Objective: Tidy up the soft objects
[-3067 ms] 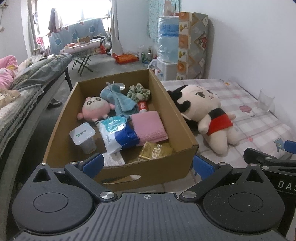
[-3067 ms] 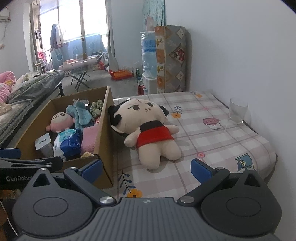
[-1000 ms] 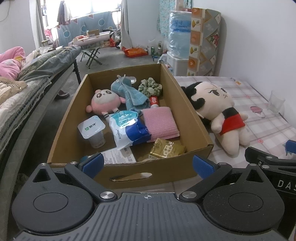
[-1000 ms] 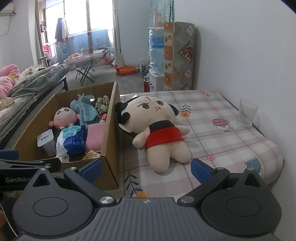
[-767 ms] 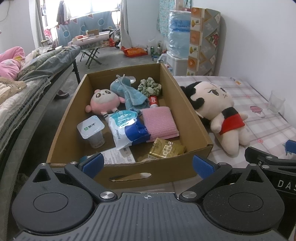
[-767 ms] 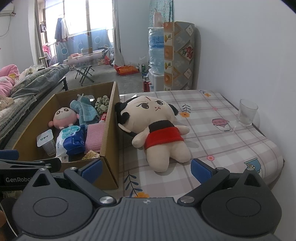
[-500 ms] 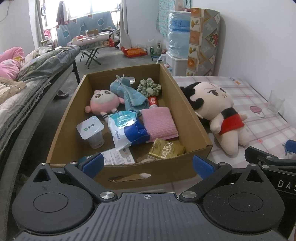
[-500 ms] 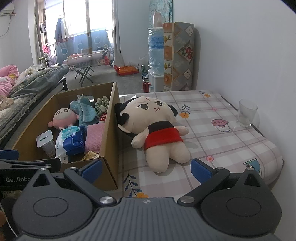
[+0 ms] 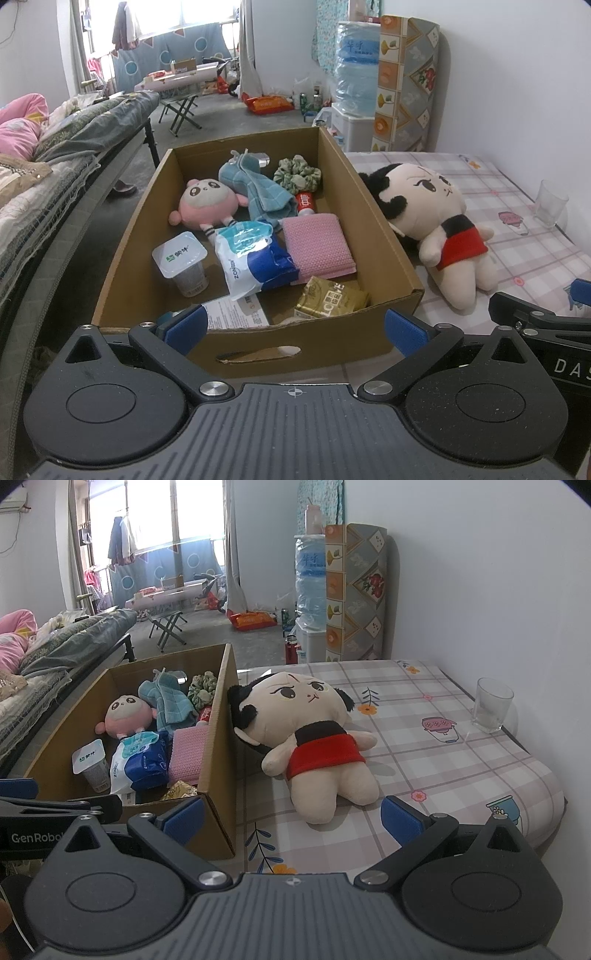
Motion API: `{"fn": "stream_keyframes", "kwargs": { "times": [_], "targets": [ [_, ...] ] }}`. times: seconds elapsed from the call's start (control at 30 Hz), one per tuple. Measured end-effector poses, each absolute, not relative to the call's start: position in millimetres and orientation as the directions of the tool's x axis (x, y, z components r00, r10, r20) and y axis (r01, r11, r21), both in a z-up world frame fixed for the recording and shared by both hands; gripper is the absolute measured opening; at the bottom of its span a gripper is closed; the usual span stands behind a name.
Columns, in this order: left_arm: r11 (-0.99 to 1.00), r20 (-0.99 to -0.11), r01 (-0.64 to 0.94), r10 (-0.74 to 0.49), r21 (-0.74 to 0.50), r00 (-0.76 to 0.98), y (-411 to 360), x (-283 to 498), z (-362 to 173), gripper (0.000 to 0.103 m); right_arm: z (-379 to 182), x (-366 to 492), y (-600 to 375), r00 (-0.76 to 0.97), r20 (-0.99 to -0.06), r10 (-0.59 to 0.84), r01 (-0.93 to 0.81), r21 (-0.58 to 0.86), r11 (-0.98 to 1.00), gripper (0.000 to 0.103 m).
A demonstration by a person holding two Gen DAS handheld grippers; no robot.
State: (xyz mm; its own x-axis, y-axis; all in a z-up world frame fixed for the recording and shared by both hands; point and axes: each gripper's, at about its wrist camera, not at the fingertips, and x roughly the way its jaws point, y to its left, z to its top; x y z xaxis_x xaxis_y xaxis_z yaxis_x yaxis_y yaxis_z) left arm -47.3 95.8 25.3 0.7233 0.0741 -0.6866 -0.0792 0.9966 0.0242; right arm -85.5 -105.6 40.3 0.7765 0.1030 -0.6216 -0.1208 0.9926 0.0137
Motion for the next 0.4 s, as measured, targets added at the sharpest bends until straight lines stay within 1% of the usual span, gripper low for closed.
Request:
{"fn": "stream_keyframes", "kwargs": {
  "times": [0.4],
  "targets": [
    [0.997,-0.686,-0.079,0.074,0.024,0.724,96.3,-47.4,25.4,0.103,40.0,-85.9,-104.8,0.776,-0.622,0.103,-0.121,0.014,0.993,0.058]
  ]
}}
